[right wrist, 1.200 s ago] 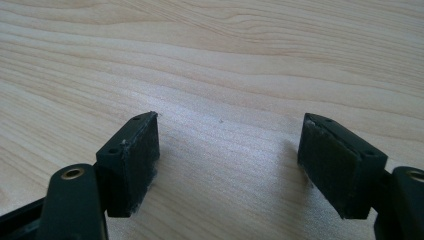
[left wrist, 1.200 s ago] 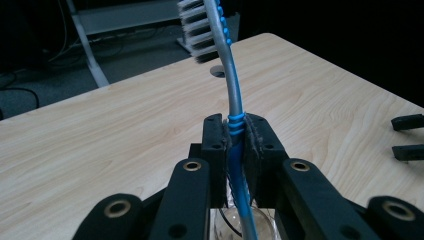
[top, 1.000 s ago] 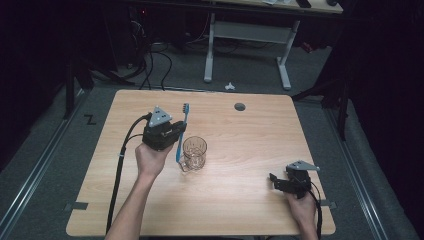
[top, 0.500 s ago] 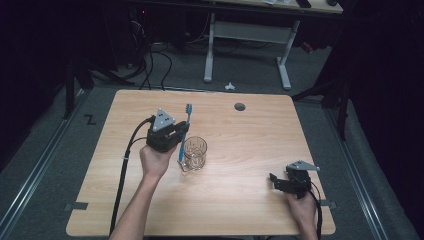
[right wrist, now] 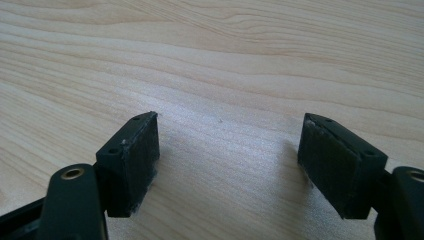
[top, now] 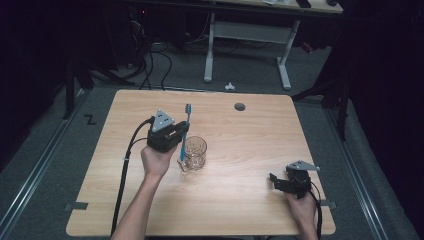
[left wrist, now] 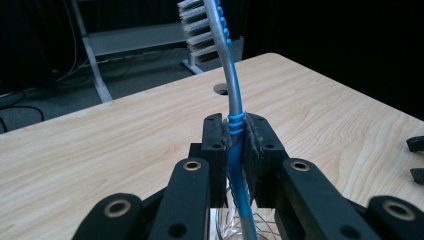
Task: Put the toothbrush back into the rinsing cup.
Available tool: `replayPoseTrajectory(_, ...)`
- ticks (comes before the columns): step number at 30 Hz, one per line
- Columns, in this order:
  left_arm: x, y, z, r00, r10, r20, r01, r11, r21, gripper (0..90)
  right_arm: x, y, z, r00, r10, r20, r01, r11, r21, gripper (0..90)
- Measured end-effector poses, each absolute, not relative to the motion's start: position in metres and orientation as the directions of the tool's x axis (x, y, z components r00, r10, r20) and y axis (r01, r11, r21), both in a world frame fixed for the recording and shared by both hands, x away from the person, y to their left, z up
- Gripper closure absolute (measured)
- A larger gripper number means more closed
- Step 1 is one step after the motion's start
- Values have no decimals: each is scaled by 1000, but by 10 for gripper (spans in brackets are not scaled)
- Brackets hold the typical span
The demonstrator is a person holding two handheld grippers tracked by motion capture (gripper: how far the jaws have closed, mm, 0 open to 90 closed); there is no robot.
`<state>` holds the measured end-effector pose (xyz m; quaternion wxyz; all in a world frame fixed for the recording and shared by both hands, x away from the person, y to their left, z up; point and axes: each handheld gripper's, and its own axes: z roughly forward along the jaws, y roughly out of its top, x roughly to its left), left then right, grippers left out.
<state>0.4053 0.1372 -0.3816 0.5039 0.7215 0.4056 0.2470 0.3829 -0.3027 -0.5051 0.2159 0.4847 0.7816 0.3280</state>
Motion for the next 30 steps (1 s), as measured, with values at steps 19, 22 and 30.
replayPoseTrajectory(19,395,139,-382,576,817,-37,370,-220,903,804,383,-303,-505,-437,899,-20,616,315,722,247)
replayPoseTrajectory(22,394,139,-383,581,813,-44,382,-225,896,804,383,-303,-505,-437,899,-20,616,315,722,247)
replayPoseTrajectory(30,393,140,-386,591,805,-60,416,-240,877,803,383,-303,-505,-437,899,-20,616,315,722,248)
